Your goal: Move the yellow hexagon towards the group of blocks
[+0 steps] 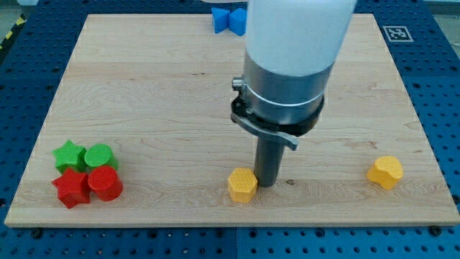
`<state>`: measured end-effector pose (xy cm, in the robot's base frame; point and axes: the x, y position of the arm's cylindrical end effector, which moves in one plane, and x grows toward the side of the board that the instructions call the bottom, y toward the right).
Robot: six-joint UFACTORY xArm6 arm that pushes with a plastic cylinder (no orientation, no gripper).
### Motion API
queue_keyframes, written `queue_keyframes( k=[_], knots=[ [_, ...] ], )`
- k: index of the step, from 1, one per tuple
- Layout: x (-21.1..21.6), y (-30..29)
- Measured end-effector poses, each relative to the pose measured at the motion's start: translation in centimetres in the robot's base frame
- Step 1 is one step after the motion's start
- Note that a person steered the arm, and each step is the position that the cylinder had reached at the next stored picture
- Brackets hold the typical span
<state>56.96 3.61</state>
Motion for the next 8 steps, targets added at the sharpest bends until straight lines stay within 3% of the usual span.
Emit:
queue_keyframes(
  k=[4,8],
  knots=[
    [1.7,0.2],
    [2.6,-13.4]
  ],
)
